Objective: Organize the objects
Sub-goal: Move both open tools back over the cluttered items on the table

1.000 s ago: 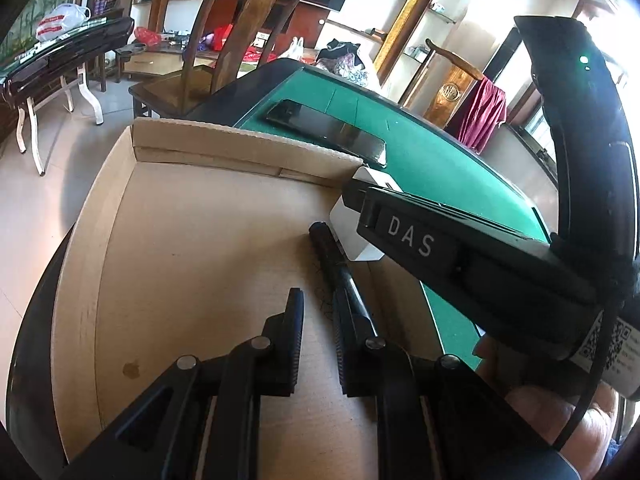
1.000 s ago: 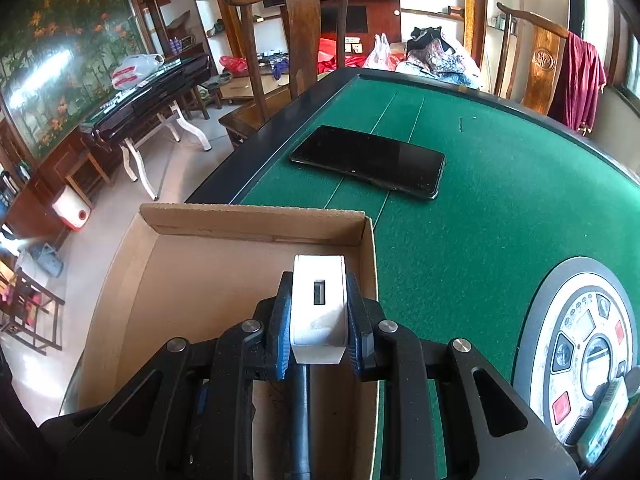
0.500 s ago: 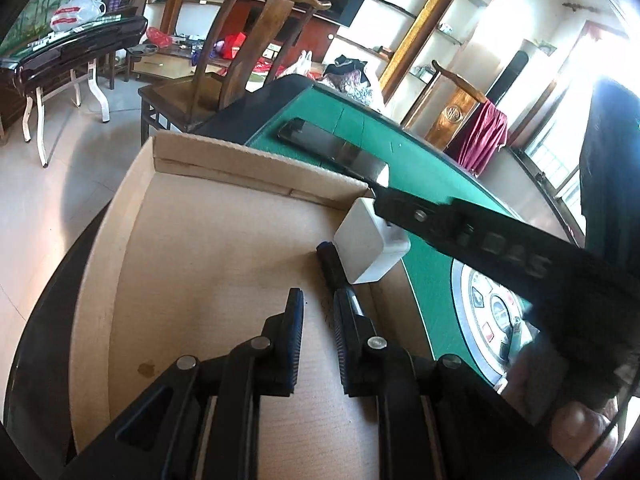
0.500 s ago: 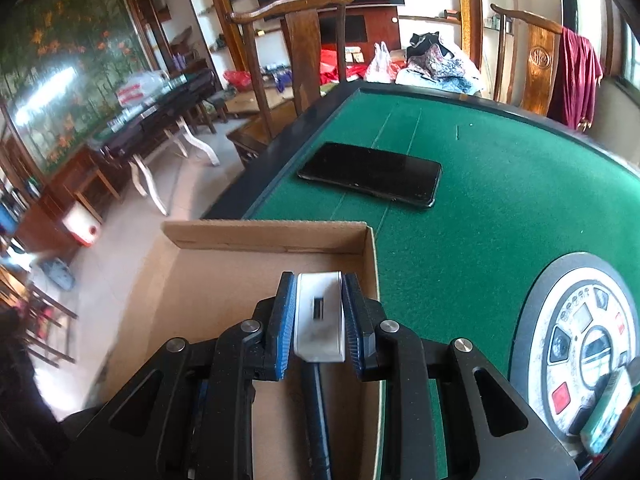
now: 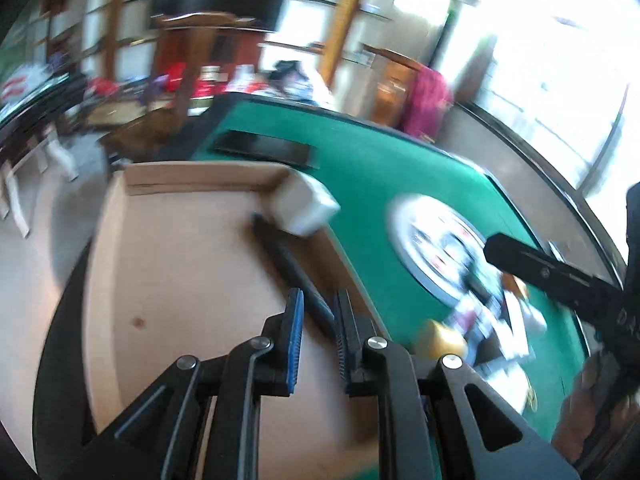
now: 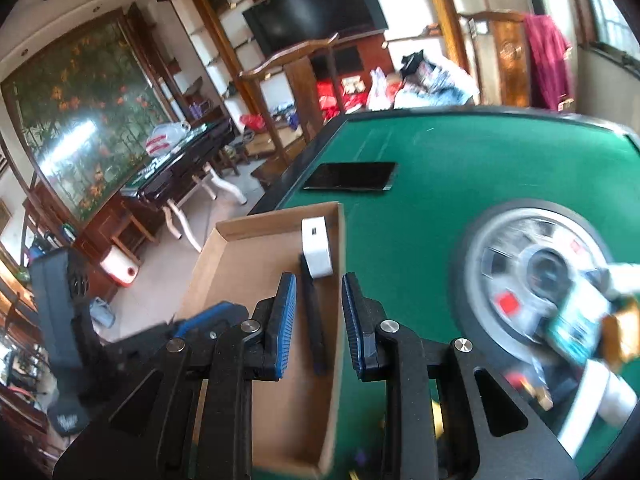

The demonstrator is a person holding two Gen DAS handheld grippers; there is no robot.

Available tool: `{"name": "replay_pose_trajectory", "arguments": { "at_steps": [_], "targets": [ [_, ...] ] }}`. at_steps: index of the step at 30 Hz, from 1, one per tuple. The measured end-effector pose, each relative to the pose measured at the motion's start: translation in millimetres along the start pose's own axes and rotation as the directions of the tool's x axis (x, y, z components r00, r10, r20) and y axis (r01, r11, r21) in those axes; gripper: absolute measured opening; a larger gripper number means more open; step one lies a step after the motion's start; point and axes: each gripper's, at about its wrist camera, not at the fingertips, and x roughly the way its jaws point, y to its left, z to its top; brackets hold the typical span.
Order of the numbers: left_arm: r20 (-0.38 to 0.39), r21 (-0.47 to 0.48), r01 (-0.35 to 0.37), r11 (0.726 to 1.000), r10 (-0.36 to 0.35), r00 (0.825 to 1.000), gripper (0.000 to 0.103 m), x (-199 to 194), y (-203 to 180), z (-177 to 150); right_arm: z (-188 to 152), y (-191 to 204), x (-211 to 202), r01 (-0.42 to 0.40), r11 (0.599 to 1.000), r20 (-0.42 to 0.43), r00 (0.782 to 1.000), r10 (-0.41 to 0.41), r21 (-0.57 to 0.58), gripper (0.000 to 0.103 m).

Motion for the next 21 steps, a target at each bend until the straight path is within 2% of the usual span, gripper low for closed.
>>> {"name": "replay_pose_trajectory", "arguments": {
  "at_steps": [4,7,9,12,15,17,19,21],
  "targets": [
    [-0.041,0.184,0.078,0.980,-0.072,0.997,0.015,-7.9,-40.9,-26.4,-32.9,-21.7,-48.4,0.014,1.000,0.046,0.999,-0.015,0.018,0.023],
    [-0.087,0.339,0.176,0.924,-0.156,0.984,0.015,-13.6,-74.4,-53.1,-60.5,-41.1,-78.8,0.050,0.998,0.062,0.997,-0.052,0.033,0.023],
    [-0.100,0.420,0.198,0.886,-0.172,0.980,0.015,-14.8,-93.7,-65.8,-76.3,-56.4,-97.6,0.070,0.996,0.078,0.994,-0.075,0.055,0.023],
    [-0.135,0.509,0.218,0.833,-0.173,0.976,0.015,-9.8,-115.7,-77.9,-95.4,-77.6,-117.3,0.088,0.993,0.078,0.992,-0.094,0.084,0.023],
    [-0.164,0.547,0.214,0.809,-0.147,0.975,0.015,2.1,-129.2,-79.8,-108.7,-97.4,-132.0,0.102,0.987,0.083,0.990,-0.112,0.123,0.023],
    [-0.215,0.564,0.244,0.788,-0.145,0.966,0.015,14.0,-133.7,-78.3,-116.8,-111.0,-139.3,0.101,0.982,0.091,0.989,-0.116,0.157,0.026],
    [-0.200,0.603,0.222,0.766,-0.125,0.972,0.017,15.0,-139.8,-79.4,-124.1,-121.6,-142.9,0.101,0.979,0.086,0.989,-0.118,0.180,0.032],
    [-0.199,0.631,0.209,0.747,-0.104,0.974,0.025,18.1,-146.4,-77.3,-130.9,-130.4,-145.7,0.099,0.976,0.090,0.989,-0.118,0.196,0.034]
  ]
}}
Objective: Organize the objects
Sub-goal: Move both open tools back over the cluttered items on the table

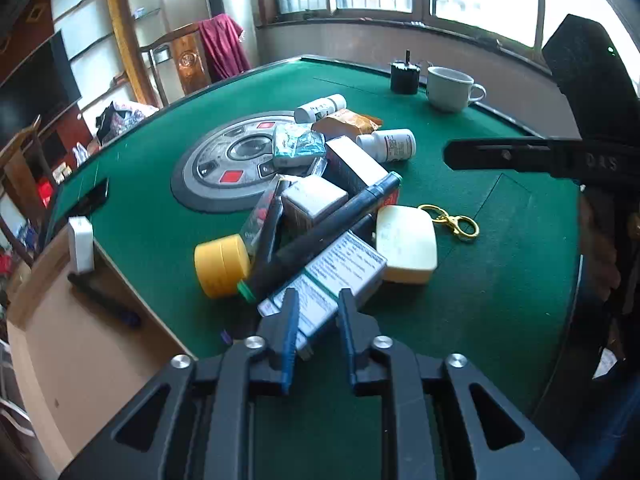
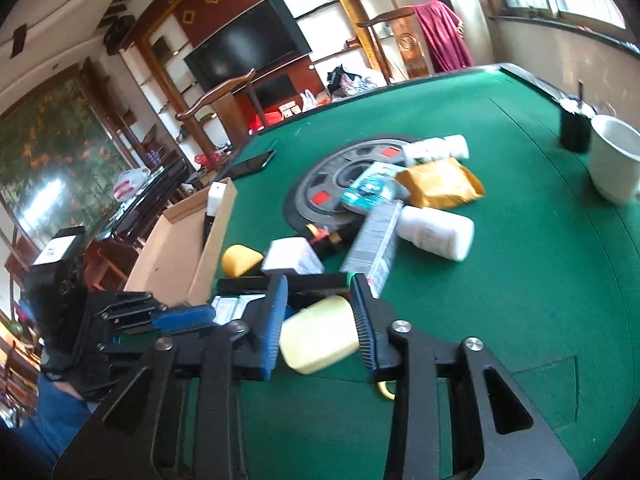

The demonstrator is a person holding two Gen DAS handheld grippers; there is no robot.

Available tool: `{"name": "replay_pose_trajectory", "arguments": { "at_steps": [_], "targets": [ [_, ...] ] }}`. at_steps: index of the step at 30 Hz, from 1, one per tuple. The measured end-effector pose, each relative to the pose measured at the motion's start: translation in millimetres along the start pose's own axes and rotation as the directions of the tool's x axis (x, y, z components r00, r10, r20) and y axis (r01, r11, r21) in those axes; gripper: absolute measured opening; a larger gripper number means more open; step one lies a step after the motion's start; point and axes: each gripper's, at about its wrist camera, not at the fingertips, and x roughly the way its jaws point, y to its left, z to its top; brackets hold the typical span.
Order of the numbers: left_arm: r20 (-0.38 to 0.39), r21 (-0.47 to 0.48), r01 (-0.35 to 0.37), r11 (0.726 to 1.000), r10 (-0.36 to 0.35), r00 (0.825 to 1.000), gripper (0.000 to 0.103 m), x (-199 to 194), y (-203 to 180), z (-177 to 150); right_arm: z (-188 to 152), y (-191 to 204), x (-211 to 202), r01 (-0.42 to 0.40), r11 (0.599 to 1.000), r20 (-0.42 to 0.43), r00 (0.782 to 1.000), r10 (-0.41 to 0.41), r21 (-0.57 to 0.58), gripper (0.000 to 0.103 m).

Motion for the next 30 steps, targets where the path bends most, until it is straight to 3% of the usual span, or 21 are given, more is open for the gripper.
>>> {"name": "replay_pose_trajectory", "arguments": {
  "at_steps": [1,3,6,8,10,13,17,20,21,24,30],
  "targets": [
    [-0.005,0.014,-0.010,1.000,0.010,1.000,0.028,2.8,0.5,1.7,-2.5,-4.7,-2.3,-0.004,1.000,0.000,1.000,0.004,0.005,0.034],
    [-0.003,0.050,-0.007,0.999,0.007,1.000,0.052,7.3,1.1,6.6,-5.2,-10.7,-3.2,-0.011,1.000,-0.007,1.000,0.011,0.012,0.034],
    [0.004,0.069,0.015,0.998,-0.015,1.000,0.064,11.2,3.0,8.7,-7.0,-15.9,-2.6,-0.020,0.999,-0.017,1.000,0.020,0.025,0.034],
    [0.000,0.086,0.023,0.996,-0.023,1.000,0.064,12.1,-2.5,8.8,-8.1,-17.1,-0.9,-0.022,0.999,-0.032,0.999,0.023,0.027,0.034],
    [-0.030,0.122,0.075,0.990,-0.072,0.997,0.064,12.8,-14.3,4.5,-7.5,-18.4,1.7,-0.025,0.999,-0.040,0.999,0.026,0.031,0.034],
    [-0.023,0.188,0.074,0.979,-0.071,0.997,0.065,6.4,-32.2,-4.4,-7.2,-21.9,4.2,-0.028,0.999,-0.050,0.998,0.030,0.041,0.034],
    [-0.042,0.160,0.205,0.966,-0.201,0.979,0.065,-6.9,-32.7,-8.7,-5.3,-24.8,16.1,-0.029,0.998,-0.096,0.995,0.034,0.055,0.034],
    [0.010,0.149,0.064,0.987,-0.066,0.998,0.065,-12.4,-25.8,-6.1,-4.6,-24.5,26.2,-0.020,0.998,-0.132,0.991,0.026,0.052,0.034],
    [0.014,0.120,0.056,0.991,-0.058,0.998,0.065,-12.6,-18.7,-3.9,-3.8,-23.5,31.1,-0.008,0.999,-0.145,0.989,0.014,0.044,0.034],
    [0.001,0.066,0.055,0.996,-0.056,0.998,0.066,-8.7,-2.1,-2.5,-1.8,-24.0,43.2,0.007,0.999,-0.172,0.985,-0.001,0.036,0.034],
    [-0.045,0.092,0.102,0.991,-0.098,0.994,0.066,8.3,-1.4,-7.3,-8.6,-28.3,61.3,-0.028,0.997,-0.236,0.971,0.044,0.070,0.034]
  ]
}}
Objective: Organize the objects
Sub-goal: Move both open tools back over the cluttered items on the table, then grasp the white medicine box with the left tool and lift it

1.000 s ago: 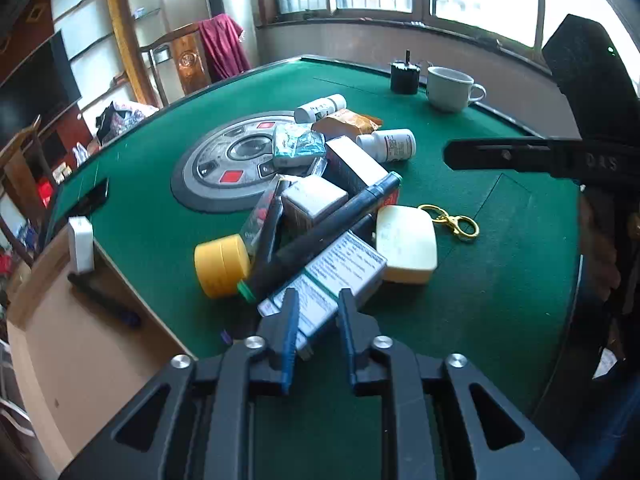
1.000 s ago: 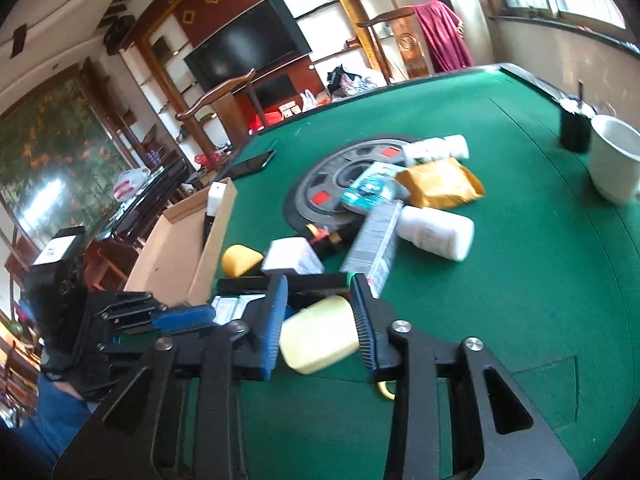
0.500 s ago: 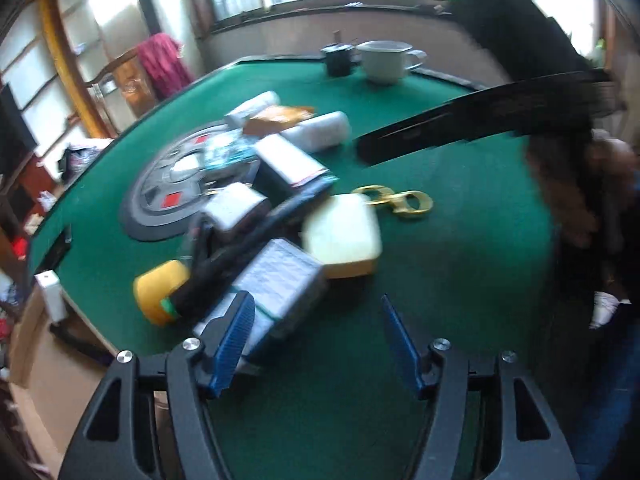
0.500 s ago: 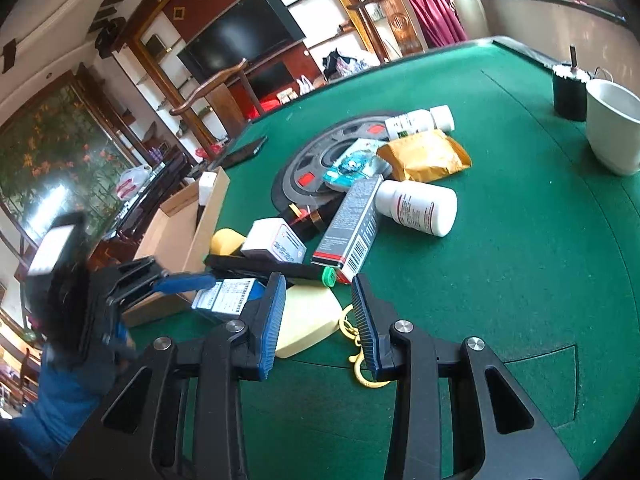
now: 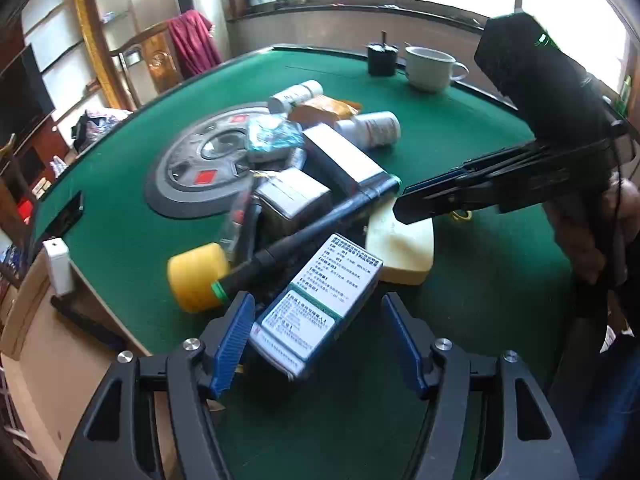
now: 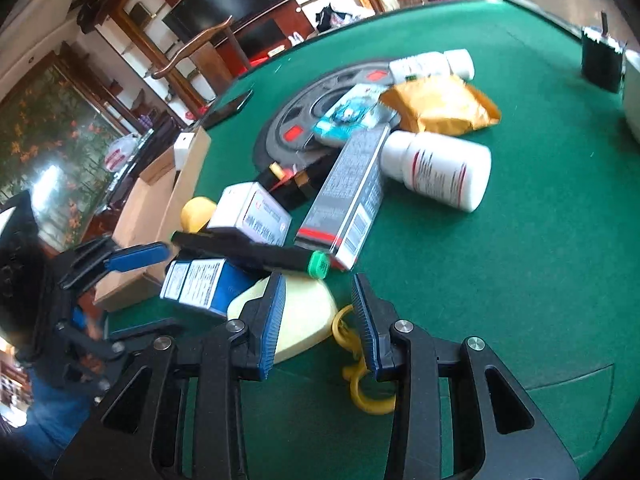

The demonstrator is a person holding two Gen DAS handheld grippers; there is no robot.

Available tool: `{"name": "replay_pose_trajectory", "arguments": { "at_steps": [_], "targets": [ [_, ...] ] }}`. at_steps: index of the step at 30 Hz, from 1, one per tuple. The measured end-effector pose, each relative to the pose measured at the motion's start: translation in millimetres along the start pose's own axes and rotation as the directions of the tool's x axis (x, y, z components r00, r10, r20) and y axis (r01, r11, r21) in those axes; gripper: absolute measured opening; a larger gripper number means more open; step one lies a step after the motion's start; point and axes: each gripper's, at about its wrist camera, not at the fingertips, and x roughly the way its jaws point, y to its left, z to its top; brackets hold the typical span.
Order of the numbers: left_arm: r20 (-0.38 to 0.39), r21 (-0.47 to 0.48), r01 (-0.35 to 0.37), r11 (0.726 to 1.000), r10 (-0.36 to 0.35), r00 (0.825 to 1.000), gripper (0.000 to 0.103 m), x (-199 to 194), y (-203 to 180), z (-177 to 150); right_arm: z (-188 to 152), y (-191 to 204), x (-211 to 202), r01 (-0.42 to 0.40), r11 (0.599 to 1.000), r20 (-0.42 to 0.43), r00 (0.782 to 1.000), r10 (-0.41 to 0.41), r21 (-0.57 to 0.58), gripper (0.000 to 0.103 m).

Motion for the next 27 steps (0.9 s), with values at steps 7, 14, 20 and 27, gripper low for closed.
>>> {"name": "replay_pose_trajectory", "arguments": {
  "at_steps": [7,14,20,27],
  "targets": [
    [-0.082,0.045,0.165,0.985,-0.161,0.984,0.066,8.1,-33.0,-15.9,-17.7,11.8,-11.0,-0.157,0.987,-0.079,0.985,0.155,-0.025,0.047],
    [-0.086,-0.192,0.000,0.981,-0.016,0.996,0.044,0.2,-17.2,-22.2,-18.0,35.0,-28.6,-0.015,0.971,-0.045,0.999,0.004,-0.238,0.047],
    [-0.083,-0.277,-0.105,0.955,0.085,0.993,0.040,-12.7,-9.7,-40.0,-13.2,60.4,-11.7,-0.009,0.887,-0.082,0.996,-0.033,-0.462,0.047],
    [-0.083,-0.270,-0.109,0.957,0.090,0.993,0.041,-18.4,-9.6,-46.4,1.8,74.7,23.5,0.008,0.775,-0.141,0.982,-0.126,-0.632,0.050]
  ]
}}
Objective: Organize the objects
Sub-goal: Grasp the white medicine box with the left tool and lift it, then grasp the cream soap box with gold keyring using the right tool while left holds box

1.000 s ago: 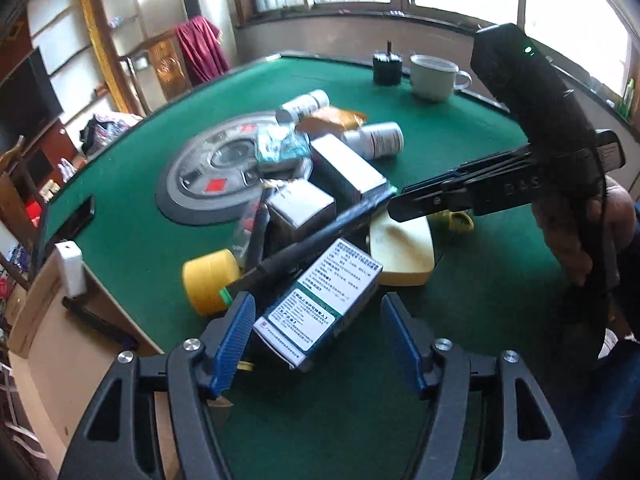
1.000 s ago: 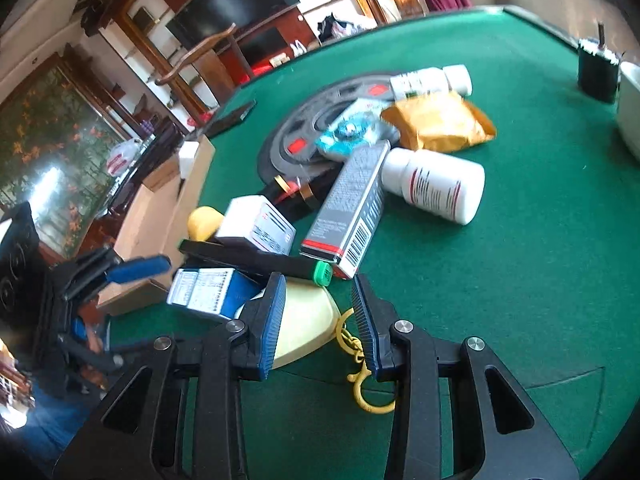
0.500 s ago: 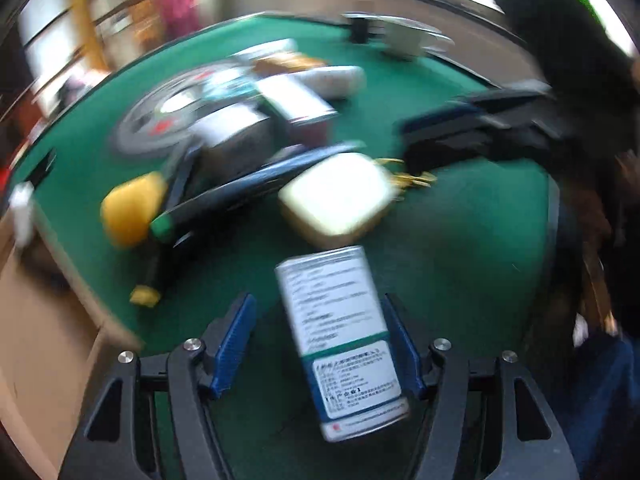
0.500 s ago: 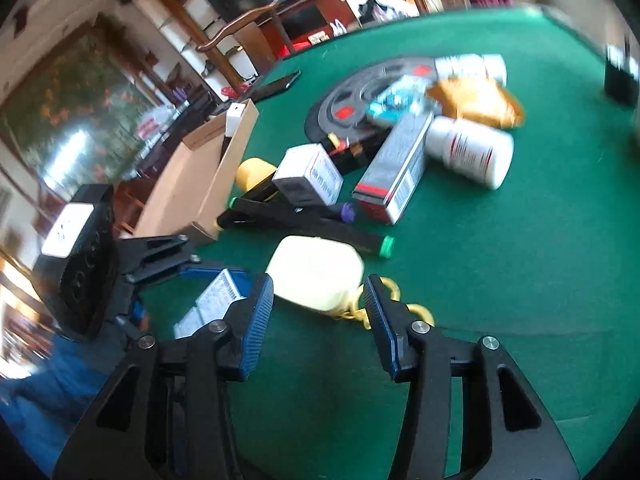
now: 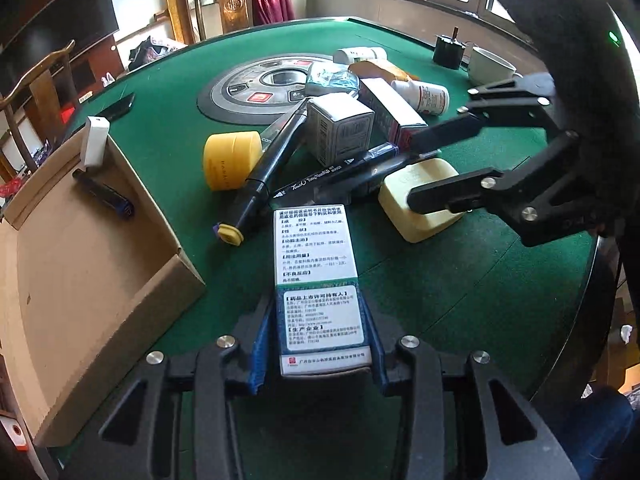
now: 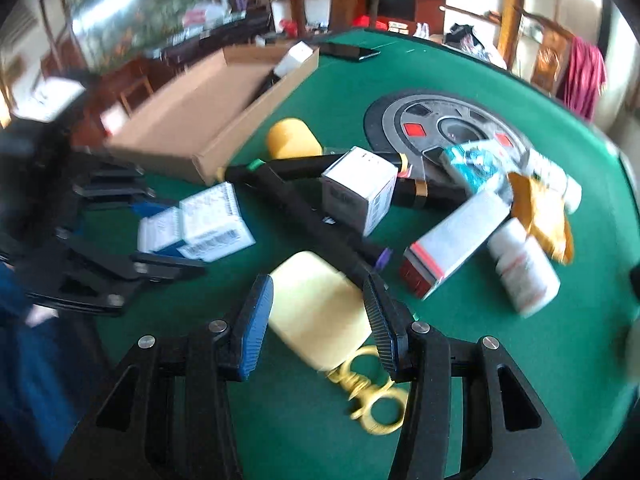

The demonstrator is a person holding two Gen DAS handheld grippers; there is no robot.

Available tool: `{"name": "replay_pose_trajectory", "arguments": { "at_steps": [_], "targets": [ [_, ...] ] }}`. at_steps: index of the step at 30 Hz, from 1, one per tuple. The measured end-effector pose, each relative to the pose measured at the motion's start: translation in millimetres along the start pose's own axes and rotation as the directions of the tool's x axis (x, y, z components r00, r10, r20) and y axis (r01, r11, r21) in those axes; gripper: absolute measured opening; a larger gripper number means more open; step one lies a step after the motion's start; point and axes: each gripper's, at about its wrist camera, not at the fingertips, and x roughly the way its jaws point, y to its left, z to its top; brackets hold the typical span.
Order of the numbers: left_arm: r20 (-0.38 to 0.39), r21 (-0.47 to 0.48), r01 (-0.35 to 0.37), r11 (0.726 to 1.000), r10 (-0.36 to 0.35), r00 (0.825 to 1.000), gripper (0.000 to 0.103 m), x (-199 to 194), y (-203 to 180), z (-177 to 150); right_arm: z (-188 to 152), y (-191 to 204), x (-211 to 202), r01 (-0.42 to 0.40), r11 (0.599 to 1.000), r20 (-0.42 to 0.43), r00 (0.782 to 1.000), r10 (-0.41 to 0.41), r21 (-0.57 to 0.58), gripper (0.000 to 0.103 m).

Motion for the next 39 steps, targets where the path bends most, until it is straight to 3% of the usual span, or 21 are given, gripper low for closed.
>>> {"name": "replay_pose_trajectory", "arguments": {
  "at_steps": [3,5,7,11,15,32,34,39],
  "targets": [
    [-0.002,-0.002,0.003,1.000,-0.003,1.000,0.041,2.0,0.9,4.5,6.6,-2.5,4.3,-0.021,0.999,-0.033,0.999,0.020,-0.035,0.058],
    [-0.004,-0.006,0.003,1.000,-0.003,1.000,0.041,4.3,1.0,7.7,8.9,-0.3,6.7,-0.060,0.997,-0.066,0.996,0.057,-0.054,0.058],
    [-0.002,-0.012,0.000,1.000,0.000,1.000,0.042,6.0,2.2,10.3,9.0,7.6,5.4,-0.049,0.995,-0.083,0.996,0.042,-0.088,0.058],
    [-0.010,-0.027,-0.023,0.999,0.023,1.000,0.056,10.0,4.4,16.7,-0.5,32.6,2.6,-0.038,0.986,-0.102,0.995,0.021,-0.165,0.058],
    [-0.016,-0.046,-0.019,0.999,0.019,1.000,0.065,13.6,9.8,20.0,-1.2,28.2,3.4,-0.048,0.988,-0.109,0.994,0.032,-0.146,0.058],
    [0.007,-0.010,-0.009,1.000,0.009,1.000,0.065,13.4,11.3,19.2,-0.3,44.2,-1.2,-0.015,0.960,-0.130,0.991,-0.022,-0.280,0.066],
    [0.008,-0.010,-0.007,1.000,0.007,1.000,0.065,13.6,12.0,19.2,-2.2,48.8,-3.4,-0.042,0.951,-0.147,0.989,-0.004,-0.307,0.066],
    [0.014,-0.002,-0.008,1.000,0.008,1.000,0.065,13.7,11.9,18.7,-1.5,51.6,14.4,-0.035,0.933,-0.224,0.973,-0.050,-0.359,0.066]
  ]
}}
